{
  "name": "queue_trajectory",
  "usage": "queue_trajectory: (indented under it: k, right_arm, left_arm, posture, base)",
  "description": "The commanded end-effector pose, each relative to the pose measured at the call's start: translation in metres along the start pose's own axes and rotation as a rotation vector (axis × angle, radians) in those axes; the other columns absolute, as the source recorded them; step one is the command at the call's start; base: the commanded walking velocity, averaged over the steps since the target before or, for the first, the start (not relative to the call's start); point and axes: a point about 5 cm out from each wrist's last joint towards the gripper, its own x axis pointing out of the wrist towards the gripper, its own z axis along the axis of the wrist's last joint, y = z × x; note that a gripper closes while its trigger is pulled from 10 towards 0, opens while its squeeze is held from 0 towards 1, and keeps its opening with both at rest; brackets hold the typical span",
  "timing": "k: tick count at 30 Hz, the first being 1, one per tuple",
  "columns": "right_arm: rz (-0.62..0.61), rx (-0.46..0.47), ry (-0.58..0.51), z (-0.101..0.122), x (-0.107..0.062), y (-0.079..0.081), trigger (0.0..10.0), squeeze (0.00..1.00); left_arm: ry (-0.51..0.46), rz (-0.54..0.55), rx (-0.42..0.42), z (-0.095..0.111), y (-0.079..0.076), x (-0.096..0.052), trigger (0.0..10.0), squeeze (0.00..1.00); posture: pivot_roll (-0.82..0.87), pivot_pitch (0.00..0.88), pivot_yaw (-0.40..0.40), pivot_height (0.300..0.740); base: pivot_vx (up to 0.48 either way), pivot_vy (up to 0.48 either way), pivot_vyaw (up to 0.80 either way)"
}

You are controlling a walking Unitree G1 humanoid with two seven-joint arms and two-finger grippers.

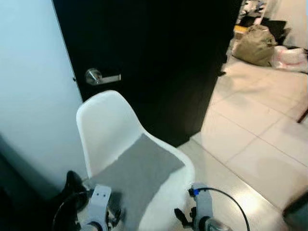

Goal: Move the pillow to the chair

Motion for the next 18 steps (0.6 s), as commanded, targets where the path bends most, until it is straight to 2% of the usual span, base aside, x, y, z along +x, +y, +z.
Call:
queue_trajectory:
  k: [1,3,10,18]
  right_arm:
    - [0.008,-0.002,0.019,-0.0058,0.0006,0.0048,10.0,0.00]
    - [0.003,-0.005,0.021,-0.0061,0.0005,0.0044,10.0,0.00]
    - [-0.004,-0.010,0.023,-0.0069,-0.0001,0.0029,10.0,0.00]
    - [-0.018,-0.027,0.049,-0.0102,-0.0006,0.0020,10.0,0.00]
  left_arm:
    - [0.028,0.001,0.011,-0.0082,0.0002,-0.0033,10.0,0.00]
    - [0.029,0.002,0.011,-0.0084,0.0004,-0.0034,10.0,0.00]
    - [0.029,0.017,-0.001,-0.0095,0.0043,-0.0032,10.0,0.00]
    - [0.027,0.000,0.008,-0.0092,0.0013,-0.0003,10.0,0.00]
  posture:
    - [0.05,0.037,-0.042,0.740]
    - [0.05,0.039,-0.041,0.740]
    - [0.05,0.041,-0.040,0.740]
    - [0.05,0.040,-0.039,0.740]
  base:
    - [-0.341,0.000,0.00]
    - [-0.294,0.000,0.00]
    - [0.000,0.000,0.00]
    - [0.000,0.000,-0.75]
